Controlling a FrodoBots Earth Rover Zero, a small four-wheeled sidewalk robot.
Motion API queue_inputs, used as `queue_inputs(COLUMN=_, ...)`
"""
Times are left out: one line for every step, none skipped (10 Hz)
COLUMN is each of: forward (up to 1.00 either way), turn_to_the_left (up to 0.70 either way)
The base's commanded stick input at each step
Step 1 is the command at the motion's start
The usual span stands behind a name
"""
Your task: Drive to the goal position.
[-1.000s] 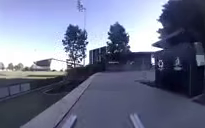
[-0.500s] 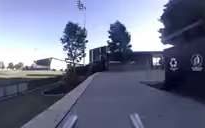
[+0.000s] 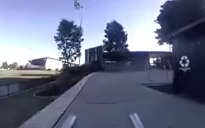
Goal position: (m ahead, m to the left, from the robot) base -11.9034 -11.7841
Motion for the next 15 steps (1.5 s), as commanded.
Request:
queue_inputs(forward=1.0, turn_to_the_left=0.0)
queue_inputs(forward=1.0, turn_to_the_left=0.0)
queue_inputs(forward=1.0, turn_to_the_left=0.0)
queue_inputs(forward=1.0, turn_to_the_left=0.0)
queue_inputs(forward=1.0, turn_to_the_left=0.0)
queue_inputs(forward=1.0, turn_to_the_left=0.0)
queue_inputs(forward=1.0, turn_to_the_left=0.0)
queue_inputs(forward=1.0, turn_to_the_left=0.0)
queue_inputs(forward=1.0, turn_to_the_left=0.0)
queue_inputs(forward=1.0, turn_to_the_left=0.0)
queue_inputs(forward=1.0, turn_to_the_left=0.0)
queue_inputs(forward=1.0, turn_to_the_left=0.0)
queue_inputs(forward=1.0, turn_to_the_left=0.0)
queue_inputs(forward=1.0, turn_to_the_left=0.0)
queue_inputs(forward=1.0, turn_to_the_left=0.0)
